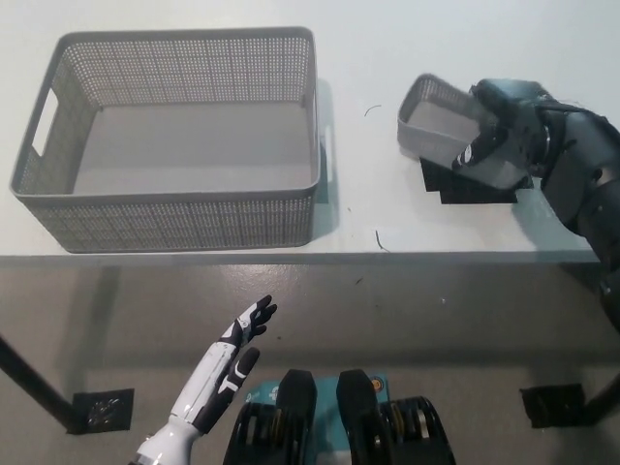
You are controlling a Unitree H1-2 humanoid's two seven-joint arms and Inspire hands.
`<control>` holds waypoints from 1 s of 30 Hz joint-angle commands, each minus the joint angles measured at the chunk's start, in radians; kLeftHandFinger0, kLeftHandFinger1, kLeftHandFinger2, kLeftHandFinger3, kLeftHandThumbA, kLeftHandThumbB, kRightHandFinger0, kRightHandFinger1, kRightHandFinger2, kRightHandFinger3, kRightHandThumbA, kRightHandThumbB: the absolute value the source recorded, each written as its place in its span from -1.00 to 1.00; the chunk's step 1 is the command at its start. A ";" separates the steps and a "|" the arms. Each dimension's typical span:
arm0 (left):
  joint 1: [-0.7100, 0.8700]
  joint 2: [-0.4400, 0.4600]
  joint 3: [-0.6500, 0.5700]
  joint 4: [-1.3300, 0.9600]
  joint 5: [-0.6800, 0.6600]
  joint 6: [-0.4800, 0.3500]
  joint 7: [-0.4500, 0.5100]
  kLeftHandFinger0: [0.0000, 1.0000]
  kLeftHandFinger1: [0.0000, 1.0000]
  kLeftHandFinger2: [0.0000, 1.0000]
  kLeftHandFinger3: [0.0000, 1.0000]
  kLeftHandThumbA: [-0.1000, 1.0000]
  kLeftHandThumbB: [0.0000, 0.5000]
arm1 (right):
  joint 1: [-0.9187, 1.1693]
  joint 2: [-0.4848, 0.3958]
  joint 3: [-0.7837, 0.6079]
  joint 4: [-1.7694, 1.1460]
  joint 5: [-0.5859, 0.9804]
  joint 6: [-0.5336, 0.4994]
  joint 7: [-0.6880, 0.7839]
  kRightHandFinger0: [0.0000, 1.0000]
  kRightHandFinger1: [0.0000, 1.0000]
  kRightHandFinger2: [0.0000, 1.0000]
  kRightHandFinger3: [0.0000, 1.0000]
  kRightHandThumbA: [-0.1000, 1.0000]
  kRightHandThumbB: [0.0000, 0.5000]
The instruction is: Use the right hand to pick up a small rectangular container and put it into a bigger container on the left side
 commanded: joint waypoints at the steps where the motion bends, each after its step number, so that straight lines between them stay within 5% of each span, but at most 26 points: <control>1: -0.008 -0.003 0.012 -0.031 -0.007 -0.041 0.015 1.00 1.00 1.00 1.00 1.00 0.31 | -0.208 -0.101 -0.071 -0.058 0.042 -0.122 -0.236 -0.83 0.19 1.00 0.99 -1.00 -0.39; 9: -0.021 -0.002 0.010 -0.025 0.001 -0.034 0.011 1.00 1.00 1.00 1.00 1.00 0.26 | -0.340 -0.125 -0.109 -0.112 0.027 -0.190 -0.234 -0.93 -0.05 0.63 0.83 -1.00 -0.24; 13: -0.019 -0.005 0.004 -0.023 0.016 -0.035 0.014 1.00 1.00 1.00 1.00 1.00 0.26 | -0.385 -0.089 -0.112 -0.138 0.020 -0.172 -0.189 -0.96 -0.09 0.65 0.77 -1.00 -0.19; 17: -0.009 -0.007 -0.001 -0.020 0.014 -0.040 0.011 1.00 1.00 1.00 1.00 1.00 0.27 | -0.411 -0.014 -0.086 -0.166 -0.008 -0.157 -0.164 -1.00 -0.08 0.80 0.95 -1.00 -0.23; 21: -0.008 -0.005 -0.006 -0.023 0.004 -0.031 0.000 1.00 1.00 1.00 1.00 1.00 0.31 | -0.428 0.059 -0.069 -0.162 -0.015 -0.170 -0.166 -1.00 -0.19 0.65 0.75 -1.00 -0.18; 25: -0.003 -0.004 -0.011 -0.032 0.003 -0.022 -0.007 1.00 1.00 1.00 1.00 1.00 0.32 | -0.448 0.148 -0.041 -0.121 -0.034 -0.127 -0.167 -1.00 -0.14 0.71 0.85 -1.00 -0.15; 28: -0.006 -0.004 -0.016 -0.028 0.001 -0.024 -0.010 1.00 1.00 1.00 1.00 1.00 0.33 | -0.448 0.181 -0.039 -0.105 -0.025 -0.126 -0.163 -1.00 -0.28 0.48 0.48 -1.00 -0.02; 30: 0.005 -0.005 -0.022 -0.032 -0.002 -0.020 -0.016 1.00 1.00 1.00 1.00 1.00 0.36 | -0.439 0.224 -0.038 -0.080 -0.022 -0.113 -0.181 -1.00 -0.52 0.13 -0.10 -1.00 0.13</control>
